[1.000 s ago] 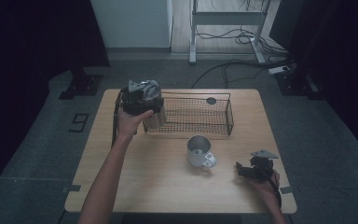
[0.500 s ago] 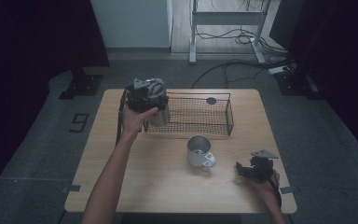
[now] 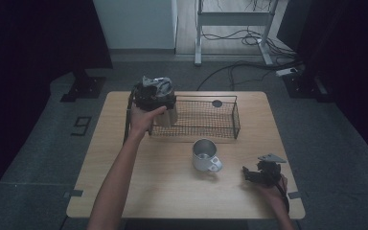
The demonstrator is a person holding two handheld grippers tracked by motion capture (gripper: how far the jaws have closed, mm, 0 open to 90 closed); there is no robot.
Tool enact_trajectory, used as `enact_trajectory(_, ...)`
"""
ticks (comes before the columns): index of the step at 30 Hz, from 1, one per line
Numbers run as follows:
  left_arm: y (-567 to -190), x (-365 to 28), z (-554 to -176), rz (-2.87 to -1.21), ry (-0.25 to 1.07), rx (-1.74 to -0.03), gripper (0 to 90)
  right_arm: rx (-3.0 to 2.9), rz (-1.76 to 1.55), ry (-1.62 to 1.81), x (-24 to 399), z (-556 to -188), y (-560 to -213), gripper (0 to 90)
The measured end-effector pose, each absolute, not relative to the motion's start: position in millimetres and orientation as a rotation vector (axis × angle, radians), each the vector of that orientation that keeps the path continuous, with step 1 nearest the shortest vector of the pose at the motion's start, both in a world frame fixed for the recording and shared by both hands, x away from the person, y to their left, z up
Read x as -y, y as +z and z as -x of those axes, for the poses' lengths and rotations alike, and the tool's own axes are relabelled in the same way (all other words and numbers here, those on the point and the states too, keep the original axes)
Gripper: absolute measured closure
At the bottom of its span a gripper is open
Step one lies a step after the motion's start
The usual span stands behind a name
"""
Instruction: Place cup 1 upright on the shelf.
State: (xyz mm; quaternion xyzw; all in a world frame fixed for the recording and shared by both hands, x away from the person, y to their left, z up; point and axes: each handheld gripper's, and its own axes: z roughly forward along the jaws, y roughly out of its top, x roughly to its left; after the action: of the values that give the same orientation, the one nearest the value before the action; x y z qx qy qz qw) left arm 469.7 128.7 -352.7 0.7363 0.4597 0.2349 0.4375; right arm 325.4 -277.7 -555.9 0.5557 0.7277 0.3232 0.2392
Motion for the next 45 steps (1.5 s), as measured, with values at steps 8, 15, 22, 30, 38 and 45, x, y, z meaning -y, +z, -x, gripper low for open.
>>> enact_trajectory(8, -352.5, -123.2, -476.6, -1.843, 0.586, -1.144, 4.1, -1.994, -1.520, 0.886, 278.3, -326.4, -555.9, 10.2)
enact_trajectory(15, -346.9, -116.7, -481.7, -1.845, 0.595, -1.136, 4.1, -1.992, -1.521, 0.886, 278.3, -326.3, -555.8, 10.4)
enact_trajectory(22, -344.1, -110.9, -487.2, -1.867, 0.615, -1.131, 4.1, -1.992, -1.521, 0.886, 278.3, -326.3, -555.8, 10.4)
enact_trajectory(30, -342.4, -106.0, -493.3, -1.873, 0.617, -1.125, 4.1, -1.992, -1.520, 0.886, 278.4, -326.3, -555.9, 10.5)
enact_trajectory(38, -348.8, -98.9, -503.2, -1.890, 0.618, -1.135, 4.1, -1.993, -1.519, 0.886, 278.4, -326.3, -555.9, 10.5)
enact_trajectory(45, -354.5, -94.2, -510.6, -1.897, 0.619, -1.144, 4.1, -1.992, -1.519, 0.886, 278.4, -326.3, -555.9, 10.5)
